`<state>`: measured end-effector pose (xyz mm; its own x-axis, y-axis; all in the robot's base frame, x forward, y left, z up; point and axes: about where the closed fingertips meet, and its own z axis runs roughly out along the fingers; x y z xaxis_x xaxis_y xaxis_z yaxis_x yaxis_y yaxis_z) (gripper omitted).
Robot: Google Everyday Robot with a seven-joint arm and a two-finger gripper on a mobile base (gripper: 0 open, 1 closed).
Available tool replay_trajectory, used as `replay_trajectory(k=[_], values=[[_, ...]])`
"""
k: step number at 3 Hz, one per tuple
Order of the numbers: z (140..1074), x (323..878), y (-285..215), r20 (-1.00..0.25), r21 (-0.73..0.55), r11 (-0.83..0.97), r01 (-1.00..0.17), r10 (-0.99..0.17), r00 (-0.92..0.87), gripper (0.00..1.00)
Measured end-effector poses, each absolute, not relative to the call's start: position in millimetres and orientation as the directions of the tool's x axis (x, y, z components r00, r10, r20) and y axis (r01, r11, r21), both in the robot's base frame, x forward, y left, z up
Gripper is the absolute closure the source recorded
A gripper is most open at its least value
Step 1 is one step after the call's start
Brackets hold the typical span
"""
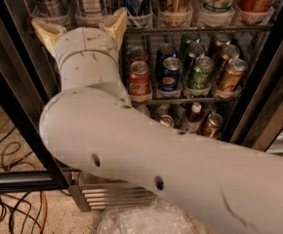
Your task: Pick blue plastic bottle from top shelf of fridge
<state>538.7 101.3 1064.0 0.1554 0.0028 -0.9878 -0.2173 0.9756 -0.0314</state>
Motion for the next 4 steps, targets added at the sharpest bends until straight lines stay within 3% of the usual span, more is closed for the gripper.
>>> replay_trajectory(k=[4], values=[[1070.4,559.1,100.3,-0.98,-0.07,0.993,-0.096,-0.05,0.194,0.3]])
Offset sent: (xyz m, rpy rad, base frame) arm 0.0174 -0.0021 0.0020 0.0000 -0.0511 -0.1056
